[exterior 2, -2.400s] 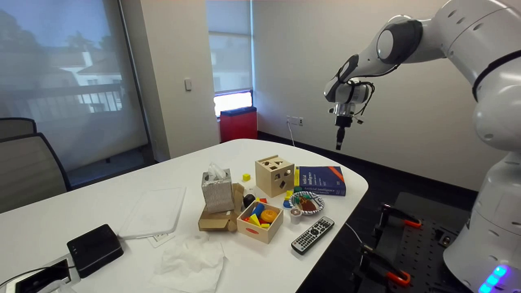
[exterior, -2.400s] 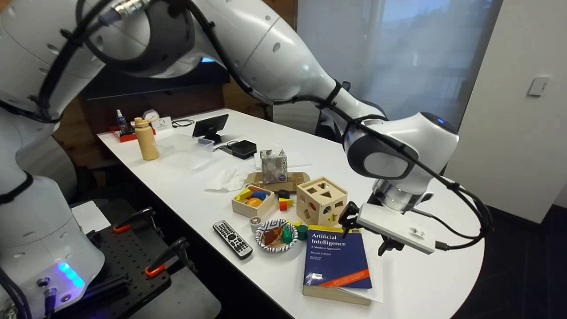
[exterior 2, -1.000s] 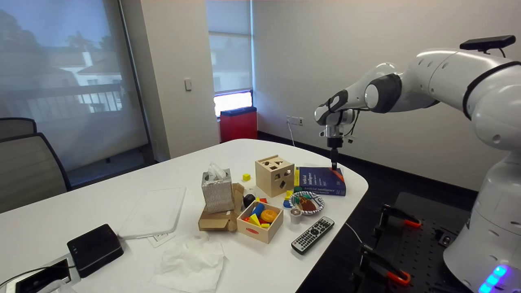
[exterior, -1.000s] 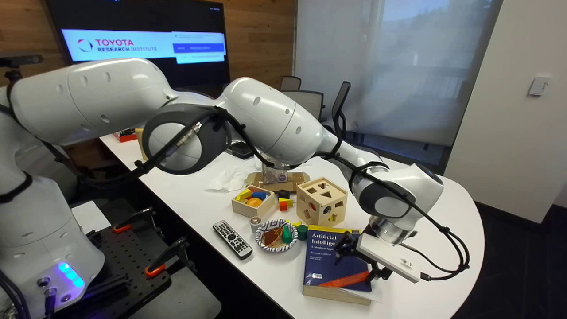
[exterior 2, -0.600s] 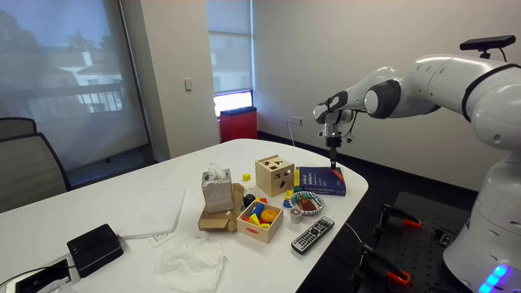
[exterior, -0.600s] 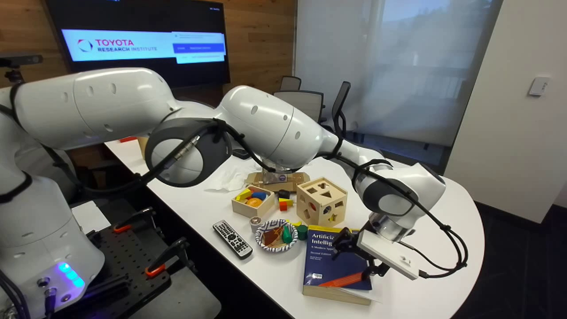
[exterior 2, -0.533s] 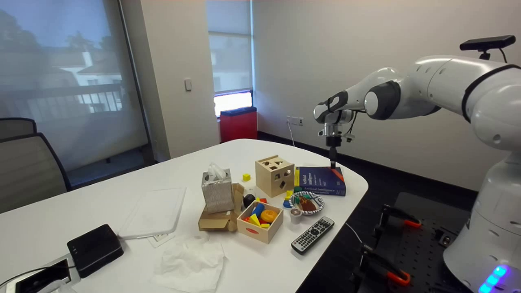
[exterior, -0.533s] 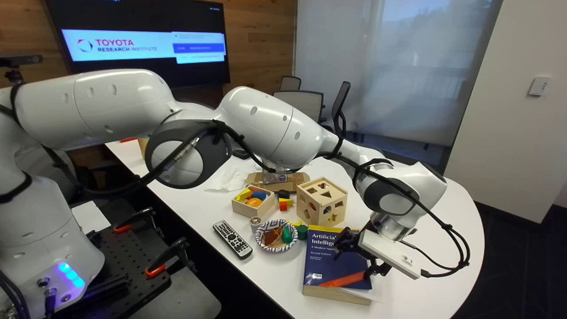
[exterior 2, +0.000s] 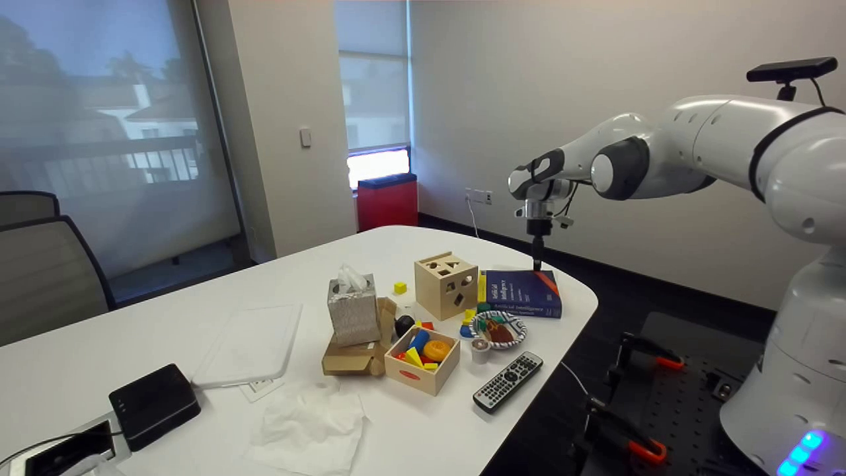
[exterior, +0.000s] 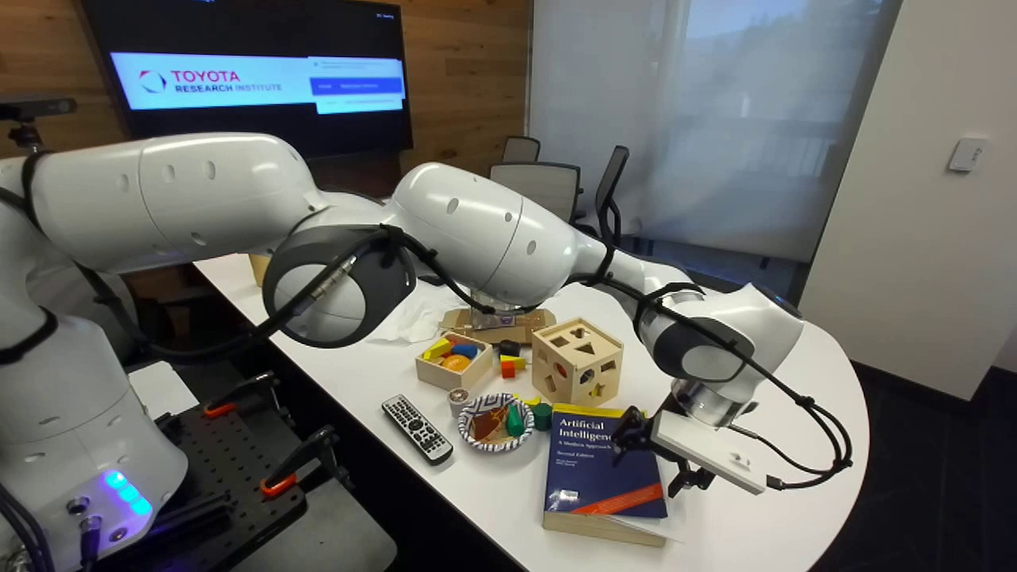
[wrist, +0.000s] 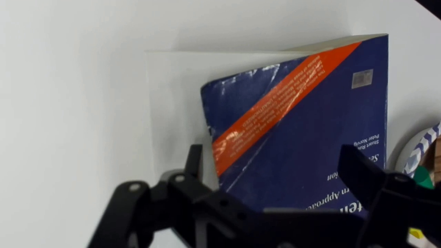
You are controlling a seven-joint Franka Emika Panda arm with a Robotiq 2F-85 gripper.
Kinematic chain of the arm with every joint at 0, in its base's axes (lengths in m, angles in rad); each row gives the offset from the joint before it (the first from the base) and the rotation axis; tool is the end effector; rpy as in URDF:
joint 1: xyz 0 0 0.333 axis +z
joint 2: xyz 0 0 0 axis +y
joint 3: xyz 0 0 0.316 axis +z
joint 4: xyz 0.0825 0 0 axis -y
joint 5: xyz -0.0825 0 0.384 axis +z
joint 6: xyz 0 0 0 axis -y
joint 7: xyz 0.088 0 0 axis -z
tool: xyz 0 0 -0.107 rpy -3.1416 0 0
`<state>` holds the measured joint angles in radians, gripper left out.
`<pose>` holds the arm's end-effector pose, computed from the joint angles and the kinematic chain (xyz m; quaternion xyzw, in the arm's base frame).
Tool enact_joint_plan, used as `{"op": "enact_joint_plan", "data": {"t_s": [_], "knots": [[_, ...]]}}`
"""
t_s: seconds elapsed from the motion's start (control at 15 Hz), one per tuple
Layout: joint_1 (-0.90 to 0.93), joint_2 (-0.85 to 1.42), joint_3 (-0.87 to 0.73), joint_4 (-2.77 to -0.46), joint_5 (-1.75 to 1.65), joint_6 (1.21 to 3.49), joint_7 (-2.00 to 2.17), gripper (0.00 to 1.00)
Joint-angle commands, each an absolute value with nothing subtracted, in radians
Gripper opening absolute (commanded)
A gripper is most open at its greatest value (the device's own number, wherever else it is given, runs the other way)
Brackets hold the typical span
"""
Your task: Open the book
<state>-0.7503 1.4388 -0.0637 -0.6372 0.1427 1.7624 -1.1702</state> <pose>0.5416 -0.5207 0.0510 -0.9720 -0.1730 0.0587 0.1476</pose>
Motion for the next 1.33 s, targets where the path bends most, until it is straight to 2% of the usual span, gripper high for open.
{"op": "enact_joint_plan", "data": {"t_s": [0.0, 0.2, 0.33, 0.93, 1.27], "knots": [[-0.74, 1.479, -0.074, -0.591, 0.133, 1.774, -1.147, 1.0], [-0.748, 1.506, -0.051, -0.558, 0.109, 1.747, -1.143, 1.0], [-0.747, 1.469, -0.043, -0.625, 0.1, 1.761, -1.155, 1.0], [-0.74, 1.469, -0.003, -0.588, 0.108, 1.535, -1.166, 1.0], [-0.722, 1.469, 0.002, -0.574, 0.11, 1.508, -1.167, 1.0]]}}
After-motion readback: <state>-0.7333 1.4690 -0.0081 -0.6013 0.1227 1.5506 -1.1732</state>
